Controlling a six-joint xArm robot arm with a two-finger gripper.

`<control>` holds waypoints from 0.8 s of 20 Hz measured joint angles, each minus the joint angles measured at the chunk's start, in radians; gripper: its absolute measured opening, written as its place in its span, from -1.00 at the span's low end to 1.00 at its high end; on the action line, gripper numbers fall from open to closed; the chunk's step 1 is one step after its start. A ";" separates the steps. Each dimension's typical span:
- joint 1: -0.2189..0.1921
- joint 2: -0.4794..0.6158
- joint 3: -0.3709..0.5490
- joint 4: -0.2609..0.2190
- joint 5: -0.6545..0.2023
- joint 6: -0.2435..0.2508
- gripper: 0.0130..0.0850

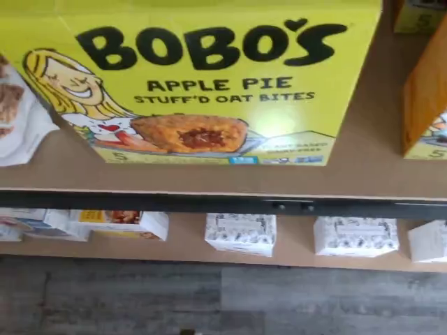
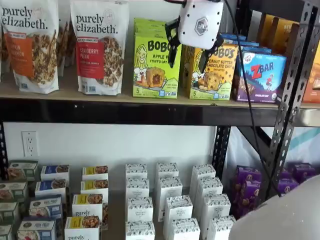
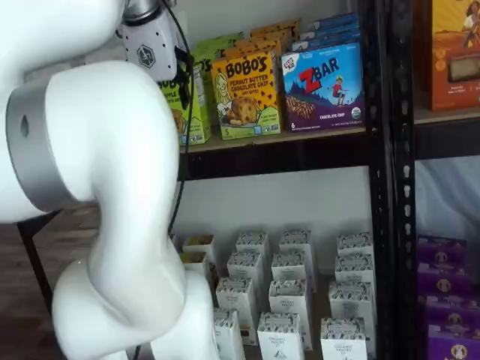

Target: Pick the green box on the top shelf, the fourth from the left

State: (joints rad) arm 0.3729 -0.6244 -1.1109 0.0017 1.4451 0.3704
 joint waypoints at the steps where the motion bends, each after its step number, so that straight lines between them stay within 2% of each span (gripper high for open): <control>1: -0.001 0.003 -0.001 0.006 -0.003 -0.002 1.00; 6: -0.005 0.004 0.010 0.028 -0.042 -0.011 1.00; 8: 0.001 0.009 0.006 0.016 -0.043 -0.004 1.00; 11: 0.024 0.005 0.012 -0.033 -0.075 0.021 1.00; 16: 0.050 0.006 0.012 -0.073 -0.125 0.050 1.00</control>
State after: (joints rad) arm 0.4232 -0.6185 -1.0994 -0.0715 1.3202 0.4208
